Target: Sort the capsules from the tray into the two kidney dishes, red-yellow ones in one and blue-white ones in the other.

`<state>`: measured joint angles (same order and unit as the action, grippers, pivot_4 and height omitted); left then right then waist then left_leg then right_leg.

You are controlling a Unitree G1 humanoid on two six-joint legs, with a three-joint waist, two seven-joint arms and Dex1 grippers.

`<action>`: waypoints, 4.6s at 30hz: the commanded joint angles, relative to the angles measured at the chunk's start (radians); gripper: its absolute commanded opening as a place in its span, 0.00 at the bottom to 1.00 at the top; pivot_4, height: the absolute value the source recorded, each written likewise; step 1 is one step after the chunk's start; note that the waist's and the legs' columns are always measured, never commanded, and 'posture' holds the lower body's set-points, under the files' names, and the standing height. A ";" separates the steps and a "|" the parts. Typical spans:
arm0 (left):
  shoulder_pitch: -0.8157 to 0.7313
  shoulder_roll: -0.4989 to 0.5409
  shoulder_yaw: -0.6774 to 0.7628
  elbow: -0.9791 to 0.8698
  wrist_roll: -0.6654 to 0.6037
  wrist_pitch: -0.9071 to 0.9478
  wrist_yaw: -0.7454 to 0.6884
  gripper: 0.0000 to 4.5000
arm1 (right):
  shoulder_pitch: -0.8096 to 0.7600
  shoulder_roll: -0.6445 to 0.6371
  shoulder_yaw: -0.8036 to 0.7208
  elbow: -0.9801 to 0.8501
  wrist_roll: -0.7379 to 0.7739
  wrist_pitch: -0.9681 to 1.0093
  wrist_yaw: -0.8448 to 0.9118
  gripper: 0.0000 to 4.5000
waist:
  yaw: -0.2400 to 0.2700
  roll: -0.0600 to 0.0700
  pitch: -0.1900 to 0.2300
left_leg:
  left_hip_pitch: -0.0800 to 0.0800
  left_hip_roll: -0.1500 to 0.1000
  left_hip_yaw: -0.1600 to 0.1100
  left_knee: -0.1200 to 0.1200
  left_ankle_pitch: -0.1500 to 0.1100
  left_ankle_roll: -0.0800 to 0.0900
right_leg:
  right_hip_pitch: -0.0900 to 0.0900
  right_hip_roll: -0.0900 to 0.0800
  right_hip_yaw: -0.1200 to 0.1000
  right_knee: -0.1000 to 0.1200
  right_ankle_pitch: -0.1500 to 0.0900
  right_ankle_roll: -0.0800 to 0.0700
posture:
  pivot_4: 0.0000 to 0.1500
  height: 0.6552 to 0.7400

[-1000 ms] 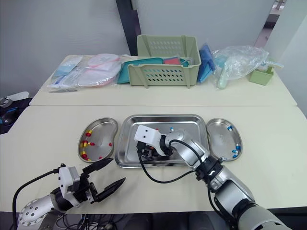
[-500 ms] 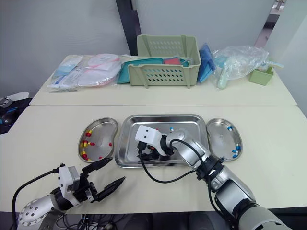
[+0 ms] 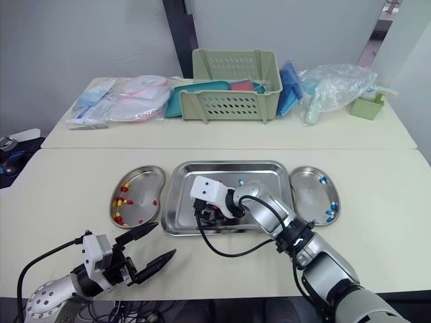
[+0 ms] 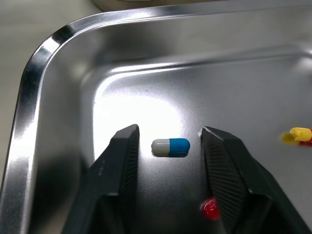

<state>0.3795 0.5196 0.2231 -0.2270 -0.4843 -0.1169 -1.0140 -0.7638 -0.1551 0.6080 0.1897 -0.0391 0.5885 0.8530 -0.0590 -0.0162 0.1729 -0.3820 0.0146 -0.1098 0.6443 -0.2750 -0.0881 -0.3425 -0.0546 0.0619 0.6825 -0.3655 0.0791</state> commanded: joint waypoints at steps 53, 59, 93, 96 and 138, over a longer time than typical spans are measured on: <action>-0.203 0.077 -0.144 0.016 -0.055 -0.046 -0.273 1.00 | 0.752 -0.657 -0.903 -0.721 0.365 0.240 -0.007 0.21 | 0.021 0.001 0.003 | -0.002 -0.001 0.001 0.000 0.000 0.000 | 0.006 0.000 0.000 -0.003 0.000 0.000 | 1.00 1.00; -0.200 0.080 -0.140 0.012 -0.056 -0.039 -0.263 1.00 | 0.745 -0.658 -0.909 -0.686 0.361 0.184 -0.053 0.57 | 0.022 0.001 0.003 | -0.002 -0.001 0.002 0.000 0.000 0.000 | 0.006 0.000 0.000 -0.003 0.000 0.000 | 1.00 1.00; 0.033 0.320 0.535 0.528 0.019 0.199 0.017 1.00 | 1.111 -0.867 -1.208 -0.404 0.422 -0.363 0.430 0.99 | 0.026 -0.004 0.007 | 0.001 0.000 0.003 -0.001 0.000 0.000 | 0.008 0.000 0.000 -0.003 0.000 0.000 | 1.00 1.00; 0.021 0.318 0.532 0.551 0.015 0.194 0.001 1.00 | 1.108 -0.865 -1.212 -0.404 0.421 -0.365 0.431 0.99 | 0.027 -0.004 0.007 | 0.000 0.000 0.003 -0.001 0.000 0.000 | 0.009 -0.001 0.000 -0.003 0.000 0.000 | 1.00 1.00; 0.006 0.252 0.372 -0.170 -0.061 0.603 0.146 1.00 | 1.100 -0.419 -0.649 -0.812 0.339 -0.446 -0.005 0.99 | 0.029 -0.009 0.005 | 0.001 0.001 0.001 0.000 0.000 0.000 | 0.009 0.000 -0.001 -0.002 0.000 0.000 | 1.00 1.00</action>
<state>0.4079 0.7614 0.6169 -0.3302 -0.5221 0.4701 -0.8909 0.3408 -0.5796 -0.0458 -0.6036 0.2959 0.1617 0.8629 -0.0297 -0.0248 0.1775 -0.3812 0.0155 -0.1084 0.6444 -0.2751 -0.0883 -0.3333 -0.0548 0.0609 0.6809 -0.3656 0.0790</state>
